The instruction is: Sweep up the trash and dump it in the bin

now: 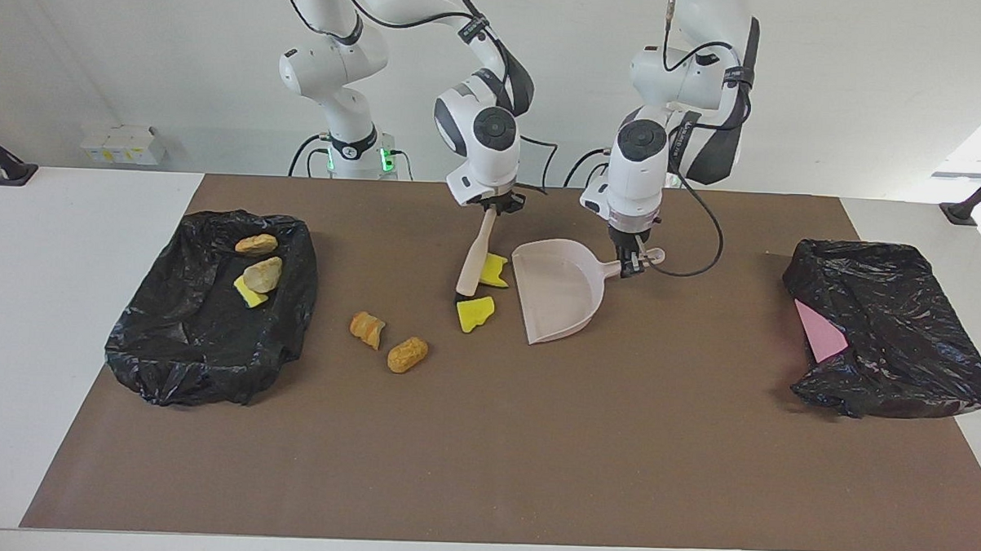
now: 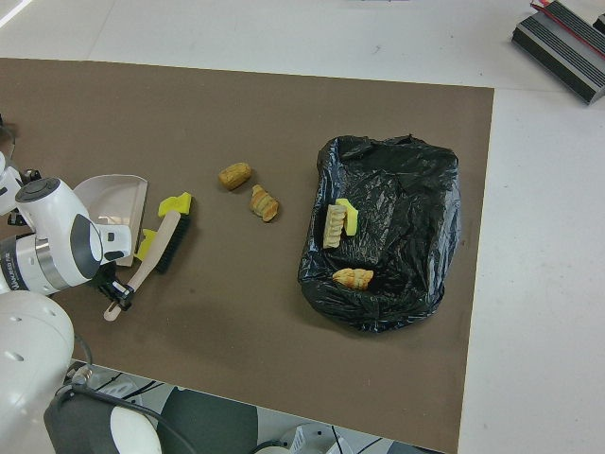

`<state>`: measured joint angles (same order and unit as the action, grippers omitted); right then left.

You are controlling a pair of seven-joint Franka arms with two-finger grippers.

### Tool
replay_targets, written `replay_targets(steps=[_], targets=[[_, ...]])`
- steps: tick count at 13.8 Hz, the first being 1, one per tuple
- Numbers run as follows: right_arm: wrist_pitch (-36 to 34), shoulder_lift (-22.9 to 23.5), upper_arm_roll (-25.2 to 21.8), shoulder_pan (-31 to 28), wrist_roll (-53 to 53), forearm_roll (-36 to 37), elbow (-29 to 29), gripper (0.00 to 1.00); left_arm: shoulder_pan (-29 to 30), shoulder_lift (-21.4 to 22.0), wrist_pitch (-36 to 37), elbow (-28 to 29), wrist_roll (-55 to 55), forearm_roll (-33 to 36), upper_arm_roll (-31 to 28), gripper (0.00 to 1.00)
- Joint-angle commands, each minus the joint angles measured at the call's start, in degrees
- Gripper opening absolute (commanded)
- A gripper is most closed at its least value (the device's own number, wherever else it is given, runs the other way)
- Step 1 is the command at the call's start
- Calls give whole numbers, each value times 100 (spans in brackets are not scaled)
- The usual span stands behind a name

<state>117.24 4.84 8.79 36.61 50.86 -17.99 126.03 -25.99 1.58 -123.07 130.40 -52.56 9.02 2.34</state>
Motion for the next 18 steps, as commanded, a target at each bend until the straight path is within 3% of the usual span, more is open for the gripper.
replay_targets(steps=[1, 7, 10, 12, 16, 18], targets=[[350, 96, 132, 66, -217, -284, -157, 0, -135, 273, -322, 425, 44, 117, -67, 0], [-165, 650, 123, 136, -199, -83, -1510, 0, -126, 88, -692, 434, 79, 82, -75, 0], [-788, 606, 115, 32, -208, 733, -1520, 0, -65, 53, -692, 399, 193, 56, -84, 0], [-975, 597, 62, -83, -173, 902, -1555, 0, -73, 18, -665, 329, 334, 56, -84, 0], [-1150, 659, 71, -662, -138, 1736, -1528, 0, -143, -61, -490, 161, 755, 56, -84, 0], [-1693, 563, 53, -1083, -172, 2096, -1529, 0, -152, -61, -498, 161, 809, 56, -76, 0]])
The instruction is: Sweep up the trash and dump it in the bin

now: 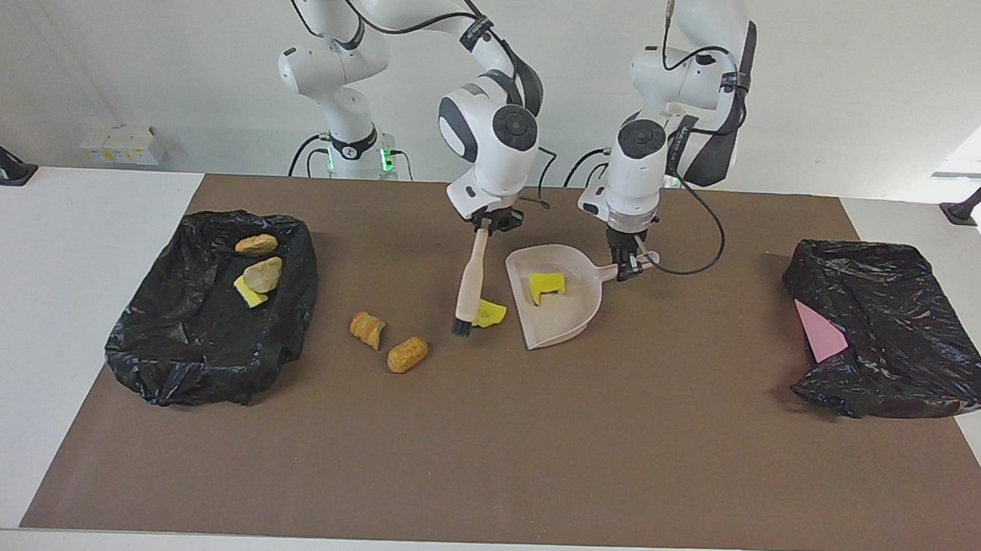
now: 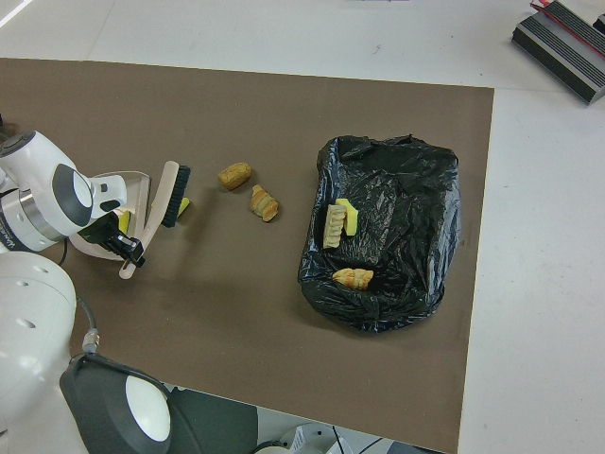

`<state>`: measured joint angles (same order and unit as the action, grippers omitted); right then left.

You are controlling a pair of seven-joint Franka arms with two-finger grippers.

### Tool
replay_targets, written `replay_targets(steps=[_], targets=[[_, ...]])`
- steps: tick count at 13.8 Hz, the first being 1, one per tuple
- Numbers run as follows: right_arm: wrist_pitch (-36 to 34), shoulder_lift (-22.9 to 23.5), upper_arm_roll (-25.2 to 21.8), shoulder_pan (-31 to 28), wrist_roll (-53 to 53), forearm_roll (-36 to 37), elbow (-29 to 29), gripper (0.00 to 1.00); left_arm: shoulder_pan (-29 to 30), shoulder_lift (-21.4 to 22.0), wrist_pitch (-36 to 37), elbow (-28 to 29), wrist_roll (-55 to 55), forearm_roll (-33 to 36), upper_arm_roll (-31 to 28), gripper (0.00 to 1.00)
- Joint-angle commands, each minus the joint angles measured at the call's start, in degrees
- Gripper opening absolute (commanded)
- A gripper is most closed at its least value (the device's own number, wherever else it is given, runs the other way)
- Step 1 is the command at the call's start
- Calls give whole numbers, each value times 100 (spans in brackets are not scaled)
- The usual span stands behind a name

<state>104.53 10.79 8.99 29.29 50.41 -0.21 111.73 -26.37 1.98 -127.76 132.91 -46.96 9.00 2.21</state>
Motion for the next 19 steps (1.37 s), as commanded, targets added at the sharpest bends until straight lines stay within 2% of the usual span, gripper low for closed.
replay_targets(steps=[1, 3, 7, 11, 15, 19], targets=[[-625, -181, 76, -597, -232, 433, -98, 0, -122, -101, -21, -90, 310, 58, -63, 0], [-828, -235, 50, -854, -688, 452, -81, 0, -122, -101, -21, -90, 345, 58, -63, 0], [-759, -226, 41, -1434, -1147, 539, 121, 0, -131, -101, -30, -90, 756, 58, -54, 0], [-821, -270, 59, -1812, -1330, 1119, 331, 0, -289, -75, 93, -99, 925, 58, -54, 0], [-435, -209, 68, -1848, -1672, 1111, 771, 0, -465, -154, 576, -406, 1215, 58, -45, 0], [-197, -77, 85, -1787, -2447, 1014, 754, 0, -465, -145, 761, -406, 1233, 58, -37, 0]])
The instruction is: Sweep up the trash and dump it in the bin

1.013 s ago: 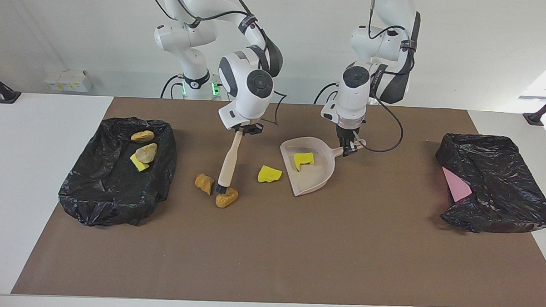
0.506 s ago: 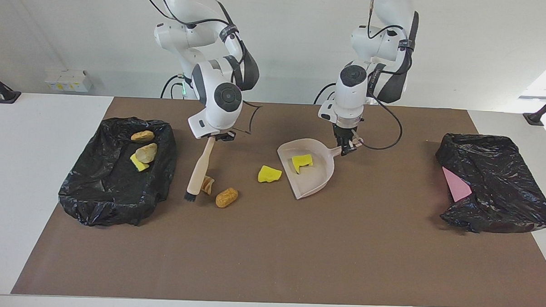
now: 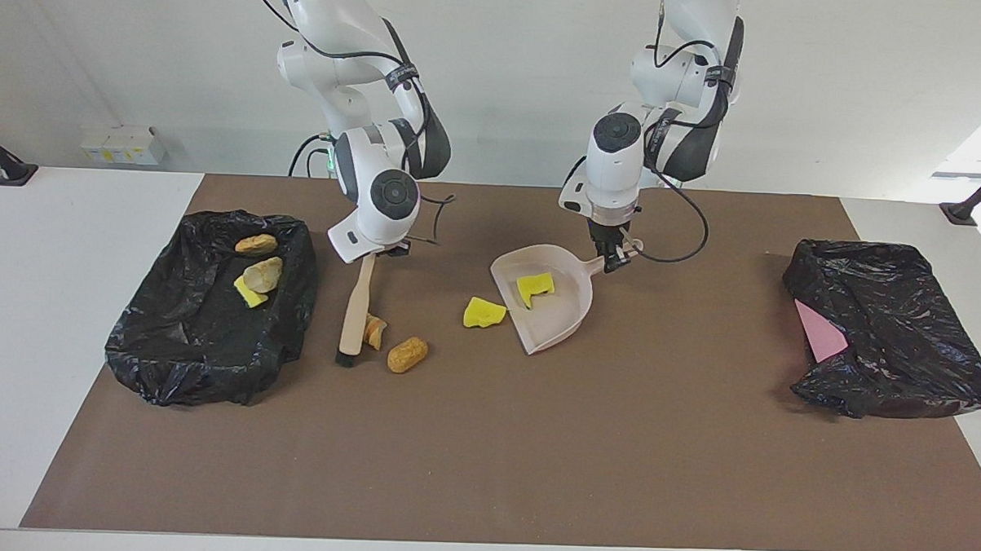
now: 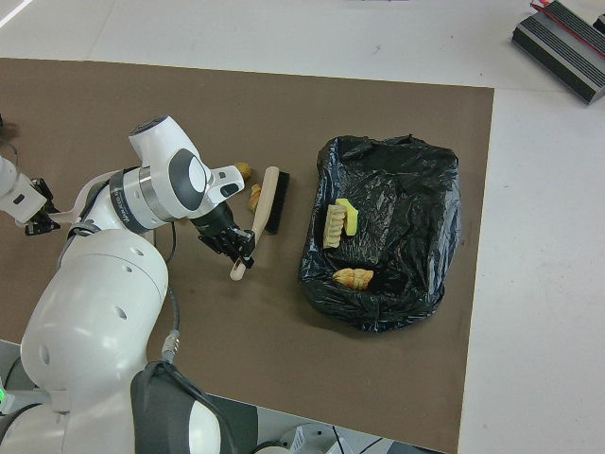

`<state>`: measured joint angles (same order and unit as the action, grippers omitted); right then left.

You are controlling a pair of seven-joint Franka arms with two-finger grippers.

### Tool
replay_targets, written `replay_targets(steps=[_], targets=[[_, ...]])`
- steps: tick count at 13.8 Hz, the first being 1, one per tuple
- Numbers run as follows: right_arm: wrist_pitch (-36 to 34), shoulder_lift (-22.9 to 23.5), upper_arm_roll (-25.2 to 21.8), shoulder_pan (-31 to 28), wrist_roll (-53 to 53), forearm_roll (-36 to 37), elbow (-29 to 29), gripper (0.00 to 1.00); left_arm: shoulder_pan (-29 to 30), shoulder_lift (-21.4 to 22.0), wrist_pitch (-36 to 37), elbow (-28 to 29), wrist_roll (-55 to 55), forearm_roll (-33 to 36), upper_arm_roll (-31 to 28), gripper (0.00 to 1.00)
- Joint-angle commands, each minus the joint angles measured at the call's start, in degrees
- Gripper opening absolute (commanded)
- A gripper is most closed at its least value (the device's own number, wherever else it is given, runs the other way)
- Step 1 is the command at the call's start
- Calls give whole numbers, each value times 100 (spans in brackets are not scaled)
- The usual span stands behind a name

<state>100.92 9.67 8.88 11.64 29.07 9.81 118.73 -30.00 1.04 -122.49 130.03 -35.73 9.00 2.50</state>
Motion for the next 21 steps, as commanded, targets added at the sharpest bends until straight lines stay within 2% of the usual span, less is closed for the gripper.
replay_targets(steps=[1, 3, 6, 11, 15, 21], targets=[[200, 61, 105, 100, -392, -101, 36, 0, -102, -42, 234, -118, 119, 58, -66, 0], [253, 52, 105, 285, -516, -671, 10, 0, -85, -42, 190, -100, 119, 58, -66, 0], [366, 131, 105, 803, -525, -1049, -69, 0, -67, -25, 173, -74, 119, 58, -66, 0], [499, 97, 105, 1296, -893, -1613, -87, 0, -32, 2, 120, -4, 110, 58, -66, 0], [684, 52, 105, 1875, -781, -2166, -235, 0, -23, 28, -12, 93, 84, 58, -66, 0], [658, 79, 96, 1912, -324, -2203, -597, 0, -23, -60, -451, 225, 67, 58, -66, 0]])
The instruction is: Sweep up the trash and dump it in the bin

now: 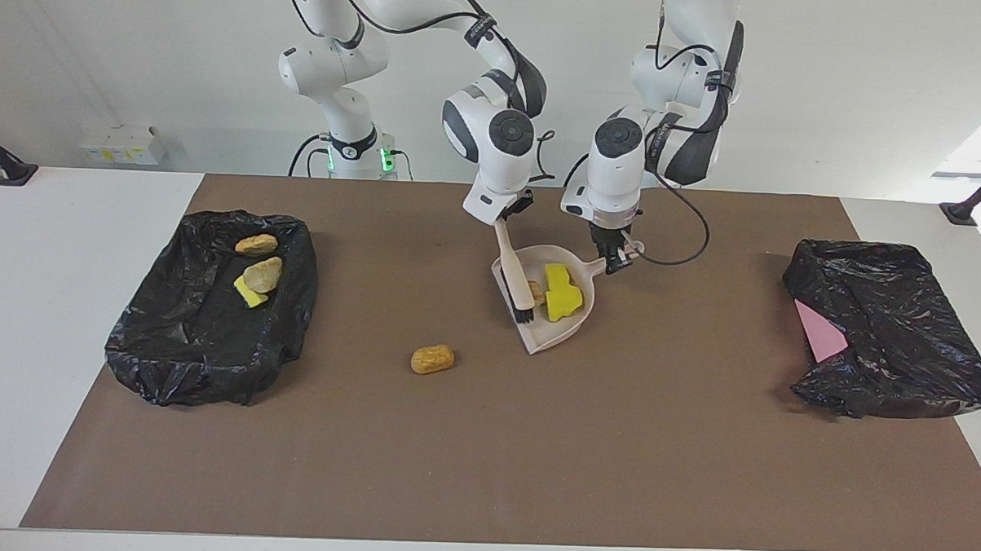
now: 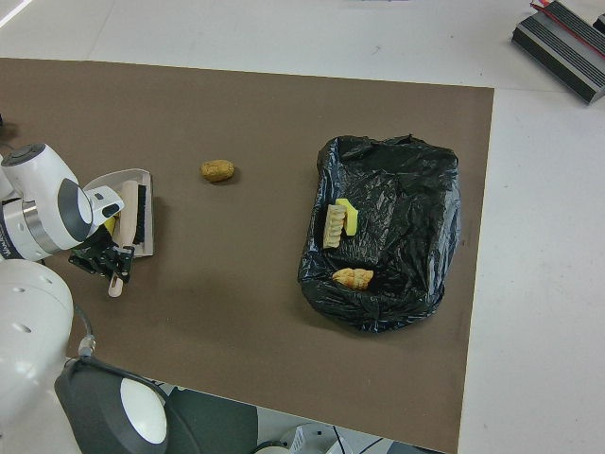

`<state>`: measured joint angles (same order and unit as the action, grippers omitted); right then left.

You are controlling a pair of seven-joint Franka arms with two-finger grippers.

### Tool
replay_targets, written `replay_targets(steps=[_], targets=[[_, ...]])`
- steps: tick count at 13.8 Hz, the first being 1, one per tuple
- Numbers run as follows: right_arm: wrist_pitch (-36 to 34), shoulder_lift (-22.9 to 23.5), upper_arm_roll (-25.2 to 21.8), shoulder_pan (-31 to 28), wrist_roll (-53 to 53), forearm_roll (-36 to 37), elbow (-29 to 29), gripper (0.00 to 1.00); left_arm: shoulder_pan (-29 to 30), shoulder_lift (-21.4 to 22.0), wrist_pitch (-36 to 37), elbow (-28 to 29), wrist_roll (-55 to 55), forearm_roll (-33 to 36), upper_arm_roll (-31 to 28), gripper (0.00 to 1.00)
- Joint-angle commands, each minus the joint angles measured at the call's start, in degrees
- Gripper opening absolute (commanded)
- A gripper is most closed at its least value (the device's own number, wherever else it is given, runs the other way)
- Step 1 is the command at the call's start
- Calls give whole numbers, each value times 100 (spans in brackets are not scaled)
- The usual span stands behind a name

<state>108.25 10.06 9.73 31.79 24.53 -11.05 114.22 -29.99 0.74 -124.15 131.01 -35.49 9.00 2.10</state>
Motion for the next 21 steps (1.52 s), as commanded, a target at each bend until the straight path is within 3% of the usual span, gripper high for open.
replay_targets(steps=[1, 4, 7, 10, 13, 17, 21], targets=[[-180, -12, -24, -129, 253, -82, -154, 0, -16, -30, -311, 127, 42, 58, -25, 0], [-724, -4, -42, -531, 193, 433, -592, 0, -7, -39, -311, 109, 68, 58, -25, 0], [-761, 259, -59, -1015, -158, 1025, -883, 0, 1, -39, -294, 100, 95, 58, -25, 0], [-831, 759, -50, -1666, -764, 1683, -1620, 0, 10, -39, -285, 100, 103, 49, -25, 0], [-901, 1234, -51, -1781, -1054, 2420, -2068, 0, 10, -39, -285, 100, 130, 49, -25, 0], [-1016, 1806, -59, -1870, -1996, 2607, -2527, 0, -16, -39, -276, 100, 332, 49, -25, 0], [-1313, 1816, -7, -1711, -1996, 2302, -2396, 0, -16, -30, -250, 109, 332, 40, -25, 0]])
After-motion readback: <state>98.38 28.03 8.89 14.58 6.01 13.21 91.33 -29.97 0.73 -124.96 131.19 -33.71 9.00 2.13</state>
